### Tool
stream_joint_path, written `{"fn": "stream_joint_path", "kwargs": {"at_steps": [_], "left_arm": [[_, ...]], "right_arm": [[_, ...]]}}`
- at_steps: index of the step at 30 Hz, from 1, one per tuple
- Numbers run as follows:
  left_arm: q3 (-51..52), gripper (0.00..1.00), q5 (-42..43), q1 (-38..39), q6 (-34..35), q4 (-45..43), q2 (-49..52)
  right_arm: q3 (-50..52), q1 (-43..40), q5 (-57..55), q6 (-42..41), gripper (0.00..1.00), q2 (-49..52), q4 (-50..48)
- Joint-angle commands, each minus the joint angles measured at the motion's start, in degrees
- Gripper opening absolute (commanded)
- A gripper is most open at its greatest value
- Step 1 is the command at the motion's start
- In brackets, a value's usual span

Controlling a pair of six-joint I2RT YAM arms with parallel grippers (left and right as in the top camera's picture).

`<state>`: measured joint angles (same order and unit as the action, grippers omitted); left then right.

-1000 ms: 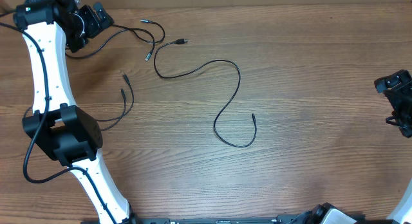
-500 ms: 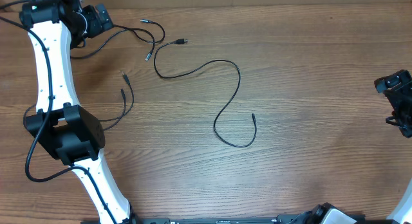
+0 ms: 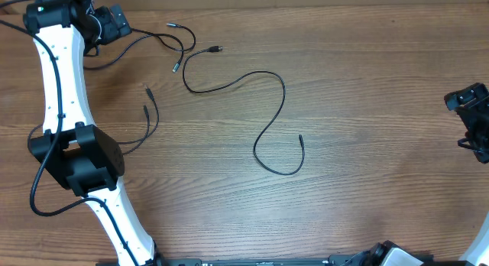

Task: Untangle cables

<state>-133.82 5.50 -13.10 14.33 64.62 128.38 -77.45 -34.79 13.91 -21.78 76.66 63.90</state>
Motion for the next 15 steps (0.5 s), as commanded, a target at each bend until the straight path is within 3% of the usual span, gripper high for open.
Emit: {"fn": "stream_joint_path", "kwargs": {"at_steps": [1,15], "left_arm": [[-0.26,1.0,-1.7,0.02,-1.51,0.76,0.74],[-0.26,1.0,-1.62,-0.04,-1.49,1.42,0.74]], "right_arm": [[-0.63,-0.07,-0.61,0.46,1.0,-0.15,-0.35],[-0.63,-0.07,-0.61,0.46,1.0,-0.15,-0.35]]}}
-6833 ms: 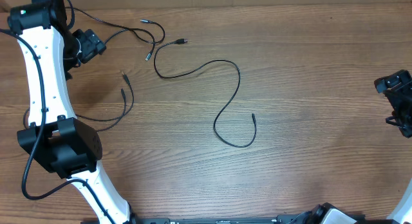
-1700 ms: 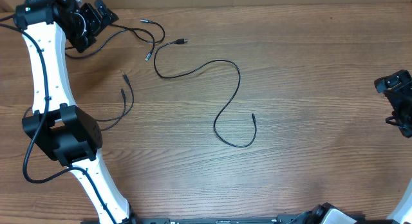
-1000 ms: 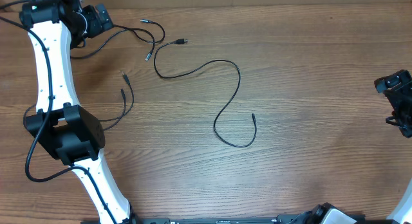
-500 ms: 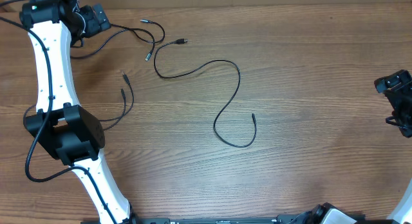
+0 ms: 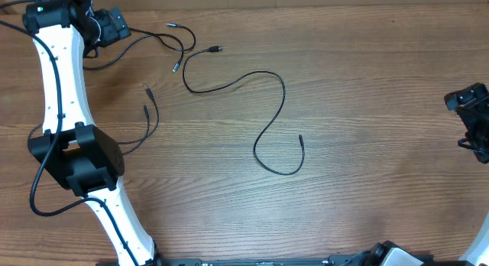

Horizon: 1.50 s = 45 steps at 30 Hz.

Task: Untangle cables

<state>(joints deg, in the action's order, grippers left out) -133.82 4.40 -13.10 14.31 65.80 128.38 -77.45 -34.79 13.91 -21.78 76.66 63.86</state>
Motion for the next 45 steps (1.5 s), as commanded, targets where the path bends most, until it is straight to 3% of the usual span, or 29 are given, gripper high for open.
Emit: {"fn": "stream_joint_path", "kwargs": {"at_steps": [1,45], "left_arm": [[-0.26,1.0,-0.52,-0.04,-1.46,0.37,0.74],[-0.15,1.0,-3.54,-0.15,-1.44,1.03,0.74]], "right_arm": [[-0.63,-0.07,-0.61,0.46,1.0,-0.15,-0.31],[-0.61,-0.07,-0.61,0.46,1.0,-0.15,-0.31]]}}
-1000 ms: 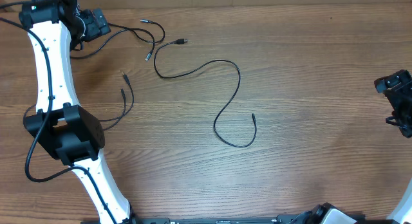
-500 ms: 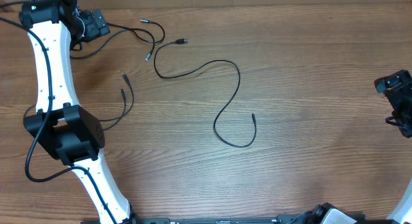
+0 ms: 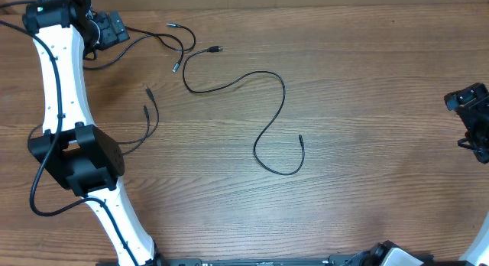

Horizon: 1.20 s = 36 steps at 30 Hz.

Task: Untangle cables

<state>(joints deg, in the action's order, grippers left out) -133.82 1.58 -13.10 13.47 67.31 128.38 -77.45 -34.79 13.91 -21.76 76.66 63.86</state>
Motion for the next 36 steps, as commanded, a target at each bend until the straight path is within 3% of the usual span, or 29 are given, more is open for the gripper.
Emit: {"fn": "stream_joint_path", "kwargs": {"at_steps": [1,17,31,36], "left_arm": [[-0.15,1.0,-0.74,-0.15,-0.61,-0.57,0.85],[-0.15,1.0,-0.72,-0.79,-0.59,-3.58,2.49],[-0.15,1.0,-1.46,-0.76,-0.66,-13.9,4.57],[-0.15,1.0,-5.95,-1.22,-0.7,-16.65,8.94]], "right_arm": [[-0.61,-0.07,-0.61,0.44,1.0,-0.15,-0.31],[-0.61,-0.07,-0.61,0.44,1.0,-0.15,-0.31],[-0.63,-0.07,-0.61,0.44,1.0,-0.15,-0.31],[-0.63,-0.07,-0.61,0.44,1.0,-0.15,-0.31]]}}
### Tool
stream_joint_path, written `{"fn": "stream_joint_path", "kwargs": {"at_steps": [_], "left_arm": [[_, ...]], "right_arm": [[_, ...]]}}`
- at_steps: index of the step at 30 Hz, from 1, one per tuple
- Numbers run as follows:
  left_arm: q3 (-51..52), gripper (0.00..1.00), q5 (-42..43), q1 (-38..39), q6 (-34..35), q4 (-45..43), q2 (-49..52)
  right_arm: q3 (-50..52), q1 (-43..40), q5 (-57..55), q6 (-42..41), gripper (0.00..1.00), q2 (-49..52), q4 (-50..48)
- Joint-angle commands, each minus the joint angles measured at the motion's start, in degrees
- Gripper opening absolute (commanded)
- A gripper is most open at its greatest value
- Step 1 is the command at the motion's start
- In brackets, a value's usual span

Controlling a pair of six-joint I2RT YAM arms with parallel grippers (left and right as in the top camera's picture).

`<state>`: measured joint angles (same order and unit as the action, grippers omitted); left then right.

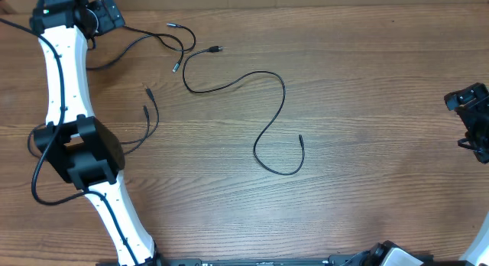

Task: Untangle cables

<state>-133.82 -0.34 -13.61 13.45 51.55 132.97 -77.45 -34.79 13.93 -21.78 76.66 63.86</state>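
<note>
A long black cable snakes across the table's middle, from a plug at the back to a free end near the centre. A second black cable runs from the far left corner to two plugs beside it. A third cable loops by the left arm, its two ends close together. My left gripper is at the far left corner, over the second cable's start; its jaws are not discernible. My right gripper hangs at the right edge, far from all cables.
The white left arm stretches from the front edge up the left side, with its own black lead looping beside it. The table's back edge runs just behind the cables.
My left gripper has shifted toward the back edge and slightly left. The left arm's elbow swung a little left. The cables lie as they did, and the right arm is unmoved.
My left gripper was at the far left corner by the second cable's start. It then edged slightly leftward over two moments, and now sits closer to the back edge. The long middle cable and the right arm have kept their places throughout.
</note>
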Motion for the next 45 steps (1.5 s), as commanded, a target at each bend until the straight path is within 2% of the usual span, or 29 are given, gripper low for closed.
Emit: {"fn": "stream_joint_path", "kwargs": {"at_steps": [1,13,24,37,42,45], "left_arm": [[-0.15,1.0,-4.83,-0.9,-0.68,-1.31,5.25],[-0.15,1.0,-11.21,-4.68,-3.19,-2.99,14.97],[-0.13,1.0,-10.62,-9.44,-3.21,-1.14,18.4],[-0.13,1.0,-10.88,-11.54,-3.19,5.46,18.53],[-0.13,1.0,-19.85,-13.42,-1.9,11.91,18.53],[-0.13,0.99,-20.63,-15.63,0.98,15.21,18.53]], "right_arm": [[-0.63,-0.07,-0.63,0.46,1.0,-0.15,-0.31],[-0.63,-0.07,-0.63,0.46,1.0,-0.15,-0.31],[-0.63,-0.07,-0.63,0.46,1.0,-0.15,-0.31],[-0.61,-0.07,-0.63,0.46,1.0,-0.15,-0.31],[-0.61,-0.07,-0.63,0.46,1.0,-0.15,-0.31],[-0.63,-0.07,-0.63,0.46,1.0,-0.15,-0.31]]}}
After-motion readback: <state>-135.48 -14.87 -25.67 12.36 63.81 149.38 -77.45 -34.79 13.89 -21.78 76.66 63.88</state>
